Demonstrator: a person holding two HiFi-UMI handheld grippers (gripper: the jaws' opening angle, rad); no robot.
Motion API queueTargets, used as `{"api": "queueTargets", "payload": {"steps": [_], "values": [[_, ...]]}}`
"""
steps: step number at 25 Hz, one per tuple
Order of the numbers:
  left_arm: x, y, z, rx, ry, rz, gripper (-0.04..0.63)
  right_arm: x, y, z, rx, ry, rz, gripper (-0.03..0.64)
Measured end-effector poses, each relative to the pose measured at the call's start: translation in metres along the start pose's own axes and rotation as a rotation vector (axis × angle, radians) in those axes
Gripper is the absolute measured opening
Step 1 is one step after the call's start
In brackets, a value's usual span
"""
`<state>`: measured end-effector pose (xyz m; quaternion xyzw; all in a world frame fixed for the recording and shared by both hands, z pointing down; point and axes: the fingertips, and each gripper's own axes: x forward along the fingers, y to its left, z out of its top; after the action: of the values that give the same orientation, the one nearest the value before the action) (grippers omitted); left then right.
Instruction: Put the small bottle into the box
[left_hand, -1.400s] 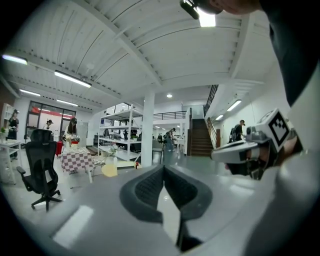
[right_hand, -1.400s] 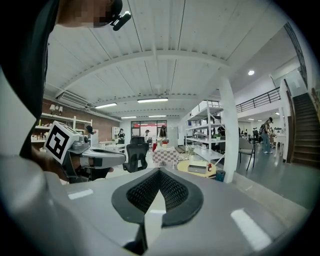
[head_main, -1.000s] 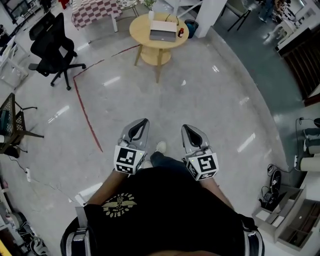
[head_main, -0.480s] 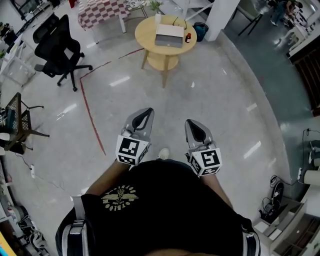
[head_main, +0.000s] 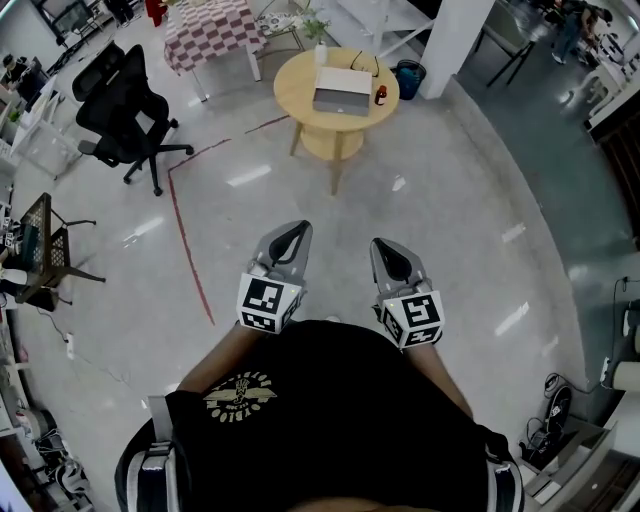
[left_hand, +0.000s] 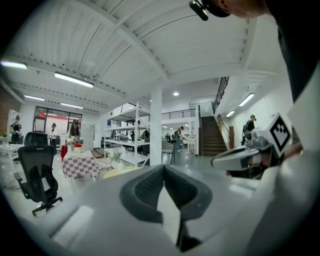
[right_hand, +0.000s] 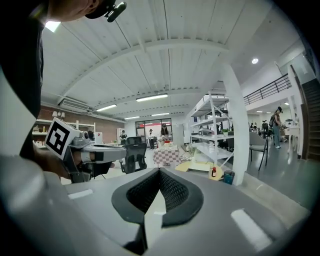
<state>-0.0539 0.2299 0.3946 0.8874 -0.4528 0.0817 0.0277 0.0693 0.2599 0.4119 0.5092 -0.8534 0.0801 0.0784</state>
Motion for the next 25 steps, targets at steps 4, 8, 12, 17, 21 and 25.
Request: {"api": "queueTargets", "payload": {"steps": [4,8,12,17,21,25], "values": [[0.005,0.003,0.001,0.0,-0.004,0.006,0.0,0.005,-0.004,0.006,-0.009,-0.001,0.01,0.008],[0.01,0.001,0.001,-0.005,-0.001,0.006,0.0,0.004,-0.01,0.004,-0.002,-0.002,0.002,0.008],[0.01,-0.003,-0.005,-0.006,0.025,0.002,0.0,0.0,-0.017,-0.001,0.013,0.014,-0.021,0.007],[0.009,0.003,-0.015,-0.013,0.057,0.018,0.0,0.001,-0.019,-0.006,0.028,0.019,-0.043,0.006],[0.02,0.007,-0.014,-0.018,0.056,0.011,0.0,0.006,-0.017,0.001,0.03,-0.022,-0.019,0.005],[0.033,-0.001,-0.007,-0.023,0.052,-0.019,0.0,0.01,-0.021,0.007,0.018,-0.031,-0.028,0.005]]}}
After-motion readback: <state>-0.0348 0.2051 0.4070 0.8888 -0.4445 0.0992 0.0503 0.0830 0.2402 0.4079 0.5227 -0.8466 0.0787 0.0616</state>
